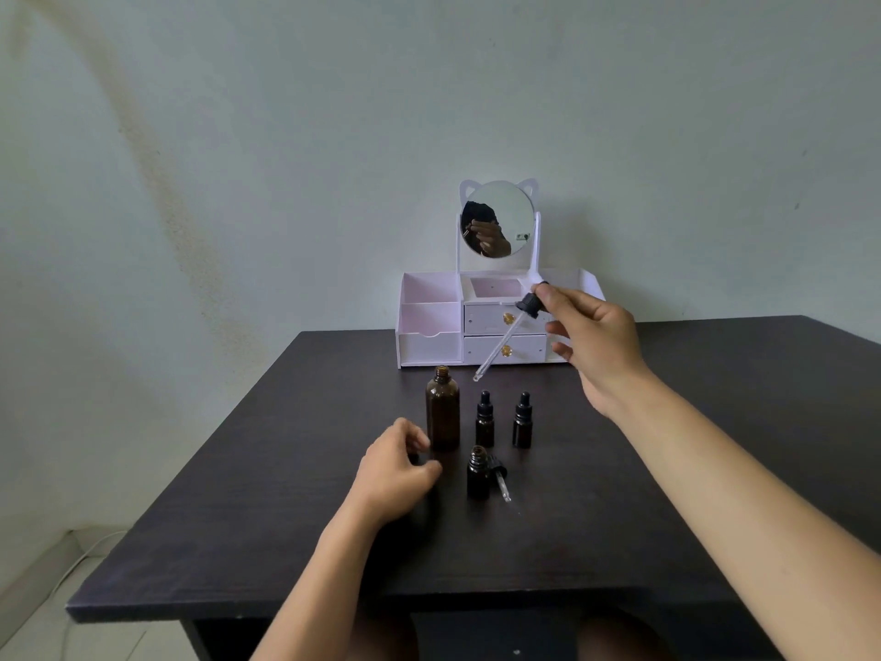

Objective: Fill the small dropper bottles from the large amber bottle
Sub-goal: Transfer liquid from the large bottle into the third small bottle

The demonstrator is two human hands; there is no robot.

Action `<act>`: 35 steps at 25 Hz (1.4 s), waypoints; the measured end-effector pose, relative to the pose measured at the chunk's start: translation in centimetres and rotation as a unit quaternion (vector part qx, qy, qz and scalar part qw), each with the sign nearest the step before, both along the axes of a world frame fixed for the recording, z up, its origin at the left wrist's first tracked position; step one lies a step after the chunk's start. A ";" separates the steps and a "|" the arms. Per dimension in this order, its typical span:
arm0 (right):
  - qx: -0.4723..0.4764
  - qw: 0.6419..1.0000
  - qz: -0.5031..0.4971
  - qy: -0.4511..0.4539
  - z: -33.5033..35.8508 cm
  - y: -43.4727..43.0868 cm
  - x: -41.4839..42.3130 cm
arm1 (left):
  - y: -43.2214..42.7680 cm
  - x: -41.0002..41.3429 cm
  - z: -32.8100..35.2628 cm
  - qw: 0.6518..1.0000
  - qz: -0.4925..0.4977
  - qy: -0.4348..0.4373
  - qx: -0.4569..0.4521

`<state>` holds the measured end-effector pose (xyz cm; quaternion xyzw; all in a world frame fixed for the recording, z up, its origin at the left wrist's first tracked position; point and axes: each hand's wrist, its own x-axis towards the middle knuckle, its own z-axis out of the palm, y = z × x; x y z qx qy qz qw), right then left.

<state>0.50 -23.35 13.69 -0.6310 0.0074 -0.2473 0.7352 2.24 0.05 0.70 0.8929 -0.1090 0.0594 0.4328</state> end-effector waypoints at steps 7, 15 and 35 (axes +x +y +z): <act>0.017 0.998 0.016 0.054 -4.1 -1.0 -2.6 | -1.2 -2.6 -0.5 0.984 -0.084 -0.052 0.146; 0.011 0.998 0.022 0.054 -4.9 -0.6 -3.2 | -1.4 -2.6 -0.7 0.980 -0.070 -0.074 0.170; -0.007 0.998 0.034 0.050 -5.6 -0.1 -2.8 | -1.3 -2.7 -0.8 0.980 -0.074 -0.081 0.166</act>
